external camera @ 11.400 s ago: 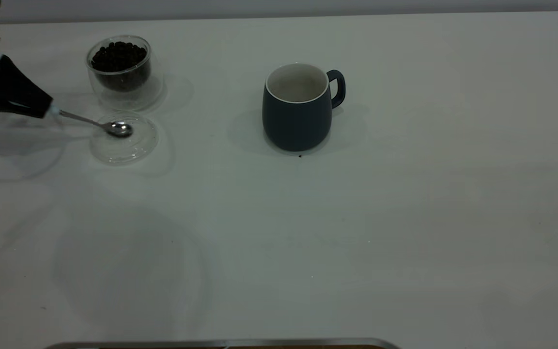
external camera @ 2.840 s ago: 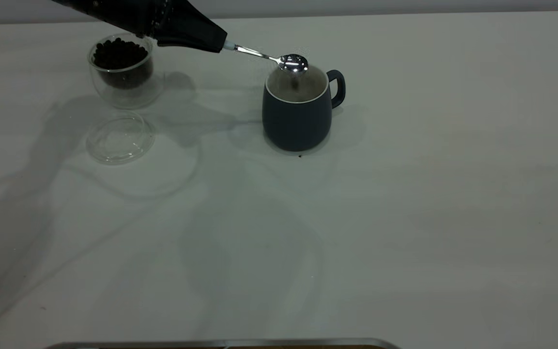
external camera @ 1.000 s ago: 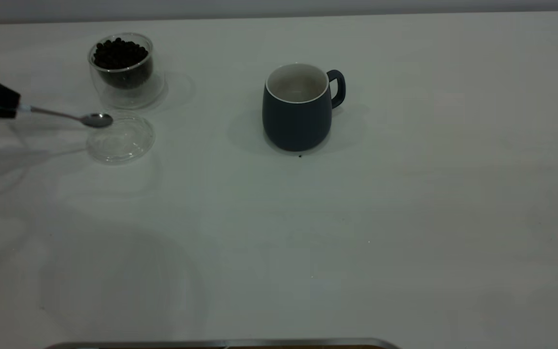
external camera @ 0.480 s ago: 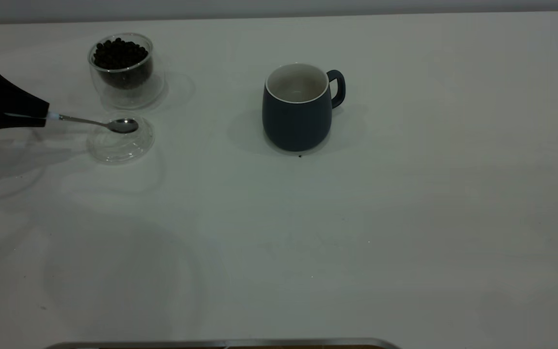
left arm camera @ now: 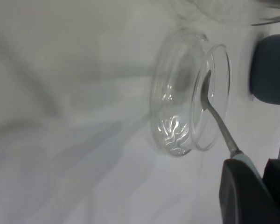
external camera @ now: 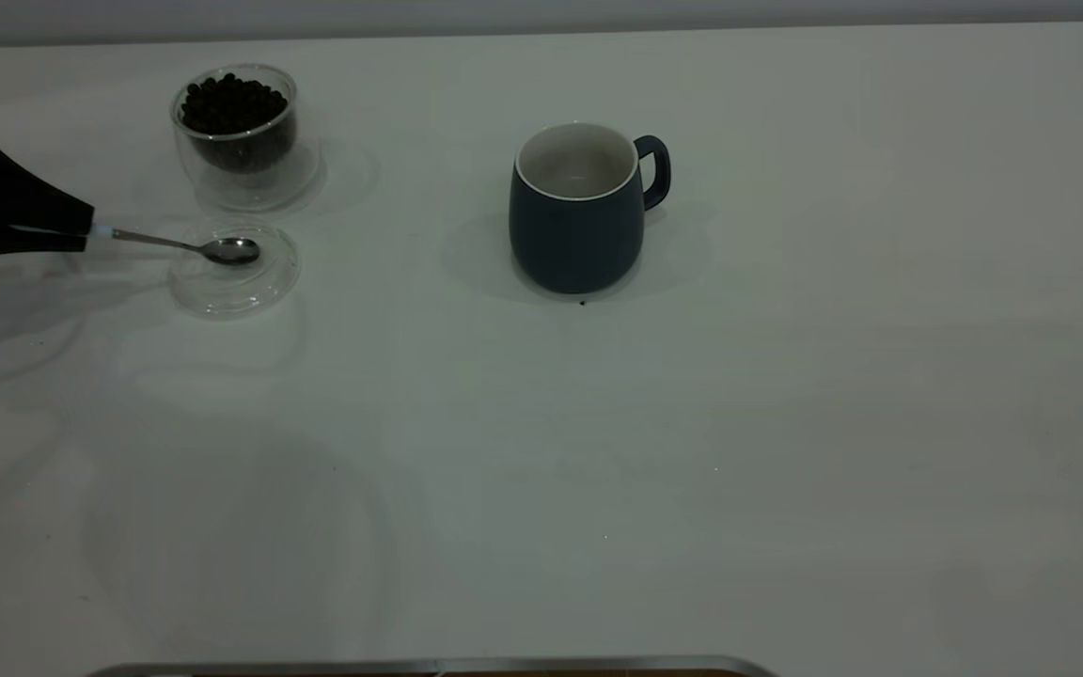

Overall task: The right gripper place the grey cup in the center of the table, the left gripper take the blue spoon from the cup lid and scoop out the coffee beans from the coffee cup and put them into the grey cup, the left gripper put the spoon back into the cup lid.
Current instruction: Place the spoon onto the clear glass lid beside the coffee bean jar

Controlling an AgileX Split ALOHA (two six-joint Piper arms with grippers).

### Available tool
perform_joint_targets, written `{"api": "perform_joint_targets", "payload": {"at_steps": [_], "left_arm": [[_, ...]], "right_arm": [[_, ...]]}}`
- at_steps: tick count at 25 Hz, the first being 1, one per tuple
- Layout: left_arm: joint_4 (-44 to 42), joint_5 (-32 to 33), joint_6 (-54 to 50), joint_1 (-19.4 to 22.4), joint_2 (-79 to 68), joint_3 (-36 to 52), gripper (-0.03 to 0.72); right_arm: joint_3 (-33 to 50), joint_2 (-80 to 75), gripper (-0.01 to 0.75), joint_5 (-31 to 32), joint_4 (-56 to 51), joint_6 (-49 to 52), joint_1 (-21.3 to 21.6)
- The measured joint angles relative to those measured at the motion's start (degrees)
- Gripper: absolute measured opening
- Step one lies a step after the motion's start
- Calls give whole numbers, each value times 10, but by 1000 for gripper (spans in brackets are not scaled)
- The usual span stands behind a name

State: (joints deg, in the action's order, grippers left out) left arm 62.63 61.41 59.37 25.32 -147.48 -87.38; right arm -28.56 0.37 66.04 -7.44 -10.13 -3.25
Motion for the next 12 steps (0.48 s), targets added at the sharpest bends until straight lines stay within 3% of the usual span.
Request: {"api": "perform_joint_targets", "payload": {"at_steps": [12], "left_arm": [[4,-32,0,-41,0,0,122]], "right_arm": [[0,0,511,0,0,0,0]]}}
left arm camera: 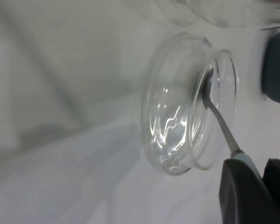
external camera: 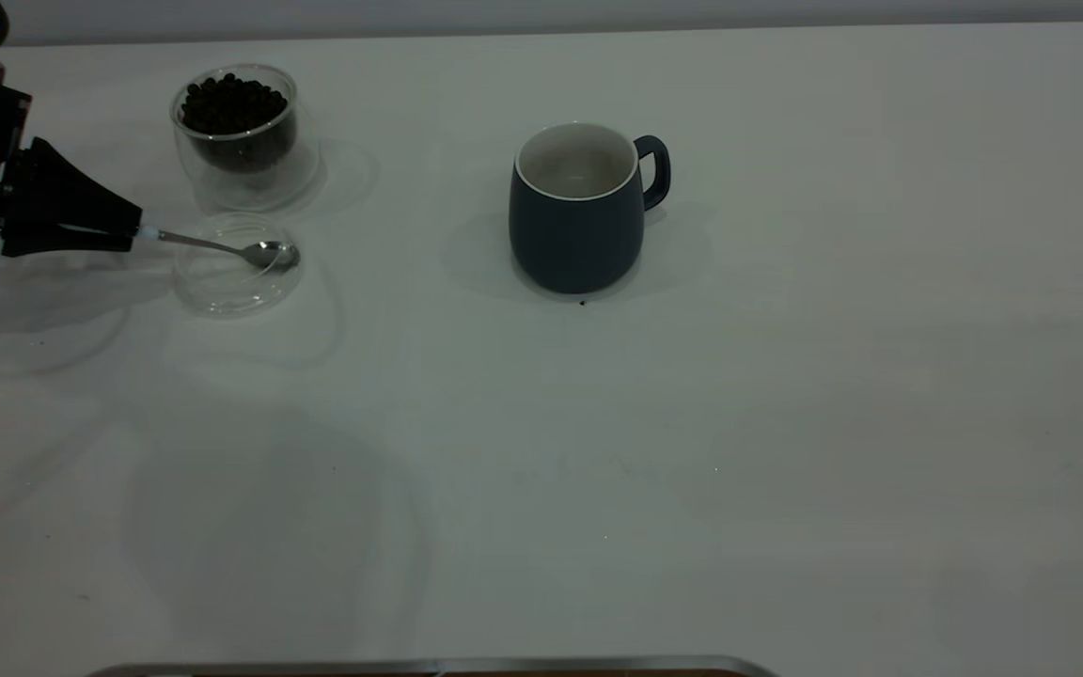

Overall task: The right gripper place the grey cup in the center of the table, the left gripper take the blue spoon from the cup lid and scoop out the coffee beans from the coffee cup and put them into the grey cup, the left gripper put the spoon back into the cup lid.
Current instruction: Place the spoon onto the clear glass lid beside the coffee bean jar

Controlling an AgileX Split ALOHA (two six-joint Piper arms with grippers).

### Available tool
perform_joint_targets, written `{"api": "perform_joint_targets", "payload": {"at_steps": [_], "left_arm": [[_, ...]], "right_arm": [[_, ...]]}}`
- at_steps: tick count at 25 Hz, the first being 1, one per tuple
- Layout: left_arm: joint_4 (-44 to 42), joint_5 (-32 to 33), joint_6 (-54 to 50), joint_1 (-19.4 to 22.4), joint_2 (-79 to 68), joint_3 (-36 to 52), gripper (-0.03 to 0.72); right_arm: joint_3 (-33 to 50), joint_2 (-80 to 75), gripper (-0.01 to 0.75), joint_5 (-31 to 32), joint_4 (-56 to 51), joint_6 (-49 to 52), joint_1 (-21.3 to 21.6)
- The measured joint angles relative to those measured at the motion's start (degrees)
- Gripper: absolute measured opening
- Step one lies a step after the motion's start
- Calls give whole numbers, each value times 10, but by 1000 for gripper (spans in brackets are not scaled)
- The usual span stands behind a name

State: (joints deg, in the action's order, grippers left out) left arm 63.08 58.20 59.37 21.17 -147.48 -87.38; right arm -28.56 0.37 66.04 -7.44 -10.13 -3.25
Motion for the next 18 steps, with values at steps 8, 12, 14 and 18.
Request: {"api": "perform_joint_targets", "payload": {"at_steps": [8,12,14,18], "left_arm": [[-2,-17,11,-1,0,0,288],[-5,-24,32,-1,0,0,470],[-8,-32,46,-1,0,0,549],[-18,-51,91,-1,0,-4,631]], "right_arm": [[0,0,511,0,0,0,0],[0,0,511,0,0,0,0],[0,0,511,0,0,0,0],[0,0,511,0,0,0,0]]}}
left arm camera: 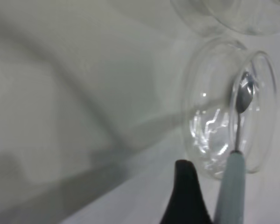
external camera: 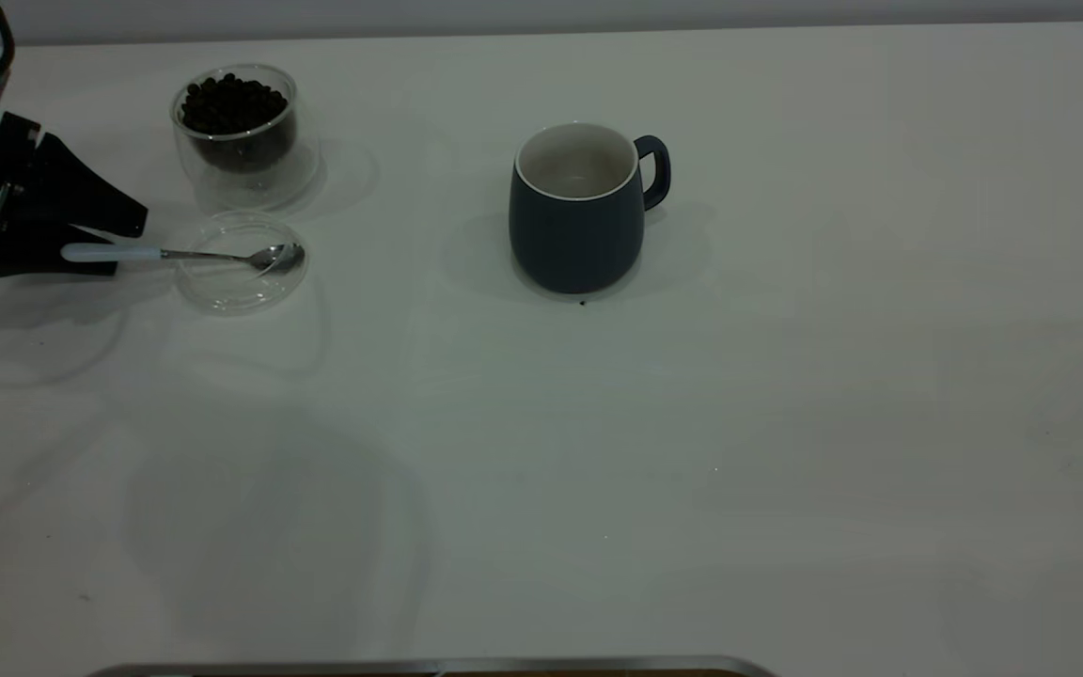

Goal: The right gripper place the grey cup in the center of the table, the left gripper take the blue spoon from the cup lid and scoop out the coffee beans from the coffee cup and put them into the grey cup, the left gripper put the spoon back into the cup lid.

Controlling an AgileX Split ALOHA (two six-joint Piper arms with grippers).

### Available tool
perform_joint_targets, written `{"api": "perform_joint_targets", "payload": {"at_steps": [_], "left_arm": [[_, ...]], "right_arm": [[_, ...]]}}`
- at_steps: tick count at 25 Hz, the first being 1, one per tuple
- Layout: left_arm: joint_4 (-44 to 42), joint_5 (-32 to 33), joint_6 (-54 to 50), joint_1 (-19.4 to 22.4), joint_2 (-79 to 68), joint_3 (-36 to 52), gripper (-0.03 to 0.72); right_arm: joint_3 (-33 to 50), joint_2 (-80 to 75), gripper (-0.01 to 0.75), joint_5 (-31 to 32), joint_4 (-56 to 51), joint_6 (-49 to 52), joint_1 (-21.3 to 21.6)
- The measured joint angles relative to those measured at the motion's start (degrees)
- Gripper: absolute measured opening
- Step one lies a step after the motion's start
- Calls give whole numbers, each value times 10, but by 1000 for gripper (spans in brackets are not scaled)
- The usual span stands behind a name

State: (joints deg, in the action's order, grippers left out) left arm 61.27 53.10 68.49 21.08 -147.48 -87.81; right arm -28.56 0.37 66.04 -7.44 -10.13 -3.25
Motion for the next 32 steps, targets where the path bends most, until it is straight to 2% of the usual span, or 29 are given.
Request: {"api": "perform_joint_targets", "payload": {"at_steps": [3,6,12,16,25,32], "left_arm": [[-31,0,14,0,6,-25,635],[-86,7,-14,0,34,-64,627],[-218,80,-187,0,139,-134,606],[-256,137,-276,-1,232,-156,601],[-361,137,-401,-27,426,-155,593],[-422,137,-468,-83,568,-51,593]], "right_arm": [[0,0,511,0,0,0,0],[0,0,511,0,0,0,0],[0,0,511,0,0,0,0],[0,0,511,0,0,0,0],[0,0,511,0,0,0,0],[0,0,511,0,0,0,0]]}}
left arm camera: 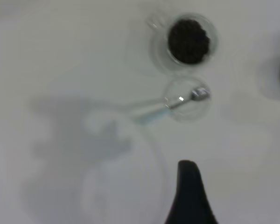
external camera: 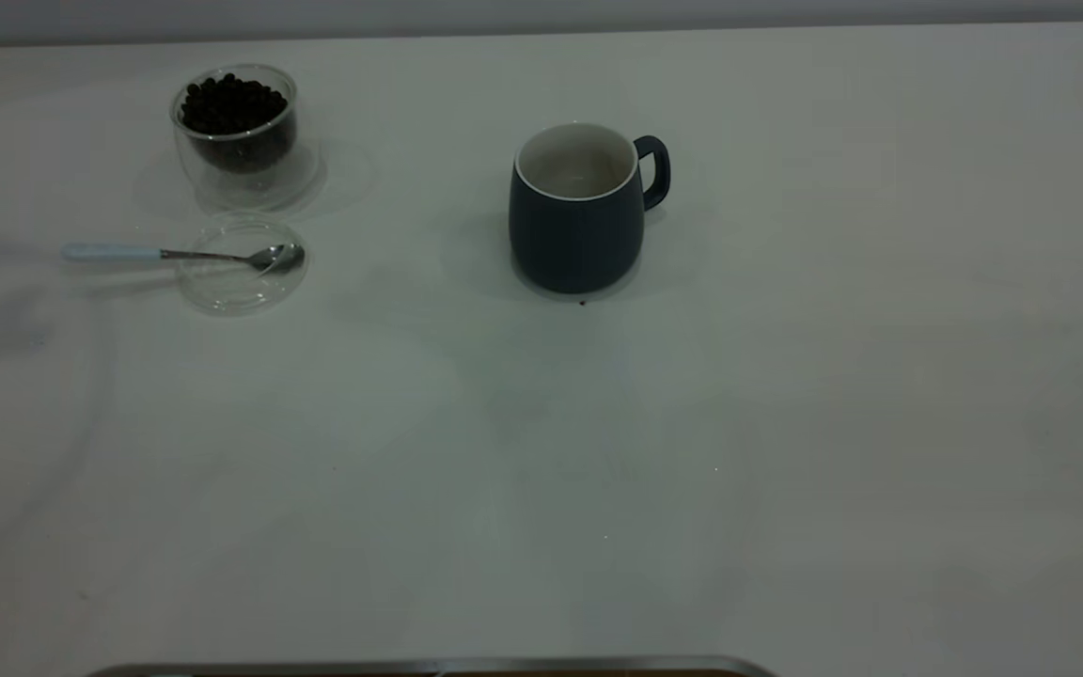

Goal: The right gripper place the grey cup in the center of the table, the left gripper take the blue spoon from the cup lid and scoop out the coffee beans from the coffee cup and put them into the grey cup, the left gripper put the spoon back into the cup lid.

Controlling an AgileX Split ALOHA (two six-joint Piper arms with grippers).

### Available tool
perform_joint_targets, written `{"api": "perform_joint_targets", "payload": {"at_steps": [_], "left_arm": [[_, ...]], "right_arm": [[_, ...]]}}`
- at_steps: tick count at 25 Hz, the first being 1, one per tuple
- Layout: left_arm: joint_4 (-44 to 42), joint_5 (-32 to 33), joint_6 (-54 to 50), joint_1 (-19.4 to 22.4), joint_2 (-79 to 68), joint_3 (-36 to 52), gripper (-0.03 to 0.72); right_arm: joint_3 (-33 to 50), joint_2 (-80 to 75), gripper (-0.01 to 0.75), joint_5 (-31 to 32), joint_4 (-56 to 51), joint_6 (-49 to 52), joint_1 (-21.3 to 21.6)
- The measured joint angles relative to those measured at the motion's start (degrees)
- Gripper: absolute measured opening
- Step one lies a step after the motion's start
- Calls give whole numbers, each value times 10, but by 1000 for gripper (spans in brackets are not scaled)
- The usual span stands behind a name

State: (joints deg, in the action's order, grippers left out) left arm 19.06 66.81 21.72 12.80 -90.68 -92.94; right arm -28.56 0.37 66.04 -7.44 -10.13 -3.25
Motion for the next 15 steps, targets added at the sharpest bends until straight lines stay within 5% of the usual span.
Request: {"api": "perform_joint_targets", "payload": {"at_steps": [15], "left_arm": [[-1,0,-31,-118,445,384,593]], "right_arm": [[0,0,511,0,0,0,0]]}}
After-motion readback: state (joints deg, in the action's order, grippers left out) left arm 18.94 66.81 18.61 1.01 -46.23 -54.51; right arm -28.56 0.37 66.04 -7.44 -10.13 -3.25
